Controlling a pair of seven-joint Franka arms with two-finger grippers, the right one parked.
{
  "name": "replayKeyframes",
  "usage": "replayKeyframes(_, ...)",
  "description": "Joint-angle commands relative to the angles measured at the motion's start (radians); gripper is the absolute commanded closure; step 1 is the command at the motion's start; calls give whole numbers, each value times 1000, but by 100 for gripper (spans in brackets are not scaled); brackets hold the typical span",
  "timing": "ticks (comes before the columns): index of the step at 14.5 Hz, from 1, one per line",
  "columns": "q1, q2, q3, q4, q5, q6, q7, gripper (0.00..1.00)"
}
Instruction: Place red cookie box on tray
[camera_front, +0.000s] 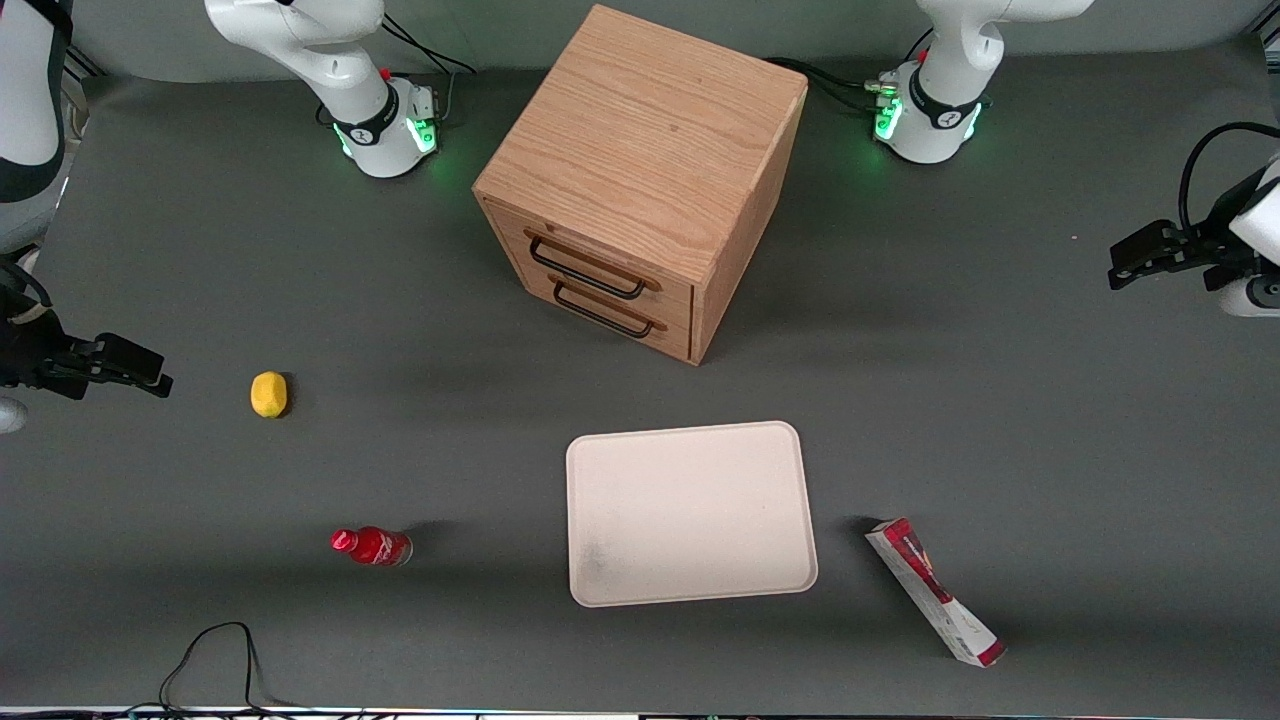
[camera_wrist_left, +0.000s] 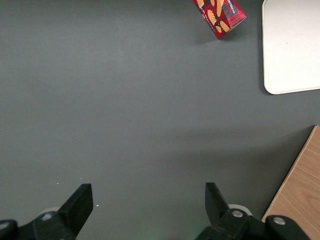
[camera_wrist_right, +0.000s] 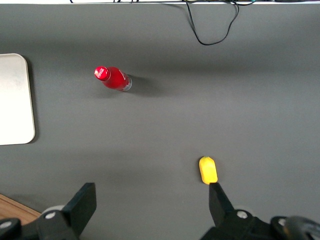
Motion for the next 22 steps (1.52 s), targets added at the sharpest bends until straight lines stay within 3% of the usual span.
replayKeyframes(1,13,-30,-14,-16,8,4,23,0)
replayKeyframes(8,20,30,-14,25,-12,-2,-2,0)
replayKeyframes(11,5,161,1,140,-90,2,-112,0)
replayKeyframes(17,-67,575,4,604,-115,2,-492,0)
replayKeyframes(22,-96,775,3,640,-118,272,-796,1)
